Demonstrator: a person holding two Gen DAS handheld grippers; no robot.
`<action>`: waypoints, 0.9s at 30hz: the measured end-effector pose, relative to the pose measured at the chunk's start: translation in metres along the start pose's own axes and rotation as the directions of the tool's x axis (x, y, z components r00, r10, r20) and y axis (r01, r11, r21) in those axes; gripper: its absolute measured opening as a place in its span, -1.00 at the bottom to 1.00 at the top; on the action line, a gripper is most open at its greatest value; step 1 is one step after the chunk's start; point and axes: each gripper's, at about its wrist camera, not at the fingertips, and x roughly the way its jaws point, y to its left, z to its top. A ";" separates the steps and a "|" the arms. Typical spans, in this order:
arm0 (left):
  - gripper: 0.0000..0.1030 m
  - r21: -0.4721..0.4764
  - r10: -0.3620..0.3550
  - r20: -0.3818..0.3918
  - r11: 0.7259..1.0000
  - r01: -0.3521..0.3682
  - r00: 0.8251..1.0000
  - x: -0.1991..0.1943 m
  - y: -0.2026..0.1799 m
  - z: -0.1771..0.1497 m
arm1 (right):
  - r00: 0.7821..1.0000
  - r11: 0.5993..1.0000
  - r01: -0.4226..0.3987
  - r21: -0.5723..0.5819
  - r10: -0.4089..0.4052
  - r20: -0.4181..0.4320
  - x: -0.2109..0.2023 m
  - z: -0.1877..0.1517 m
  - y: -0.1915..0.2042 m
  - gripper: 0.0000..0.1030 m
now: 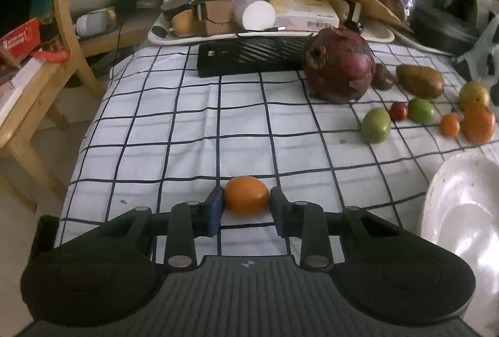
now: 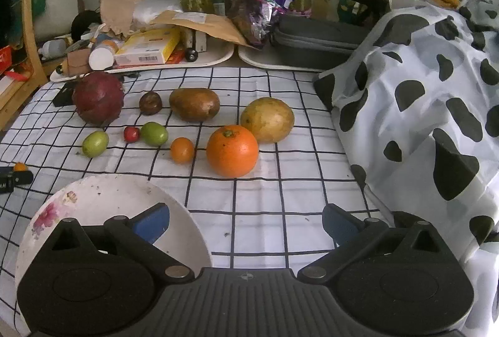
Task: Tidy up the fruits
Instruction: 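Close the right tool around the large orange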
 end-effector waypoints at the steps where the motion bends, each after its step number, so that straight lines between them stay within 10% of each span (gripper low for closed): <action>1: -0.40 0.007 0.001 0.000 1.000 -0.001 1.000 -0.001 -0.001 0.000 | 1.000 1.000 0.001 0.004 -0.001 -0.001 0.001 0.001 -0.001 1.00; 27: -0.41 0.128 -0.282 0.139 0.956 0.265 0.949 -0.010 -0.050 0.028 | 0.998 0.997 -0.059 -0.042 0.059 0.003 0.055 0.034 0.001 0.75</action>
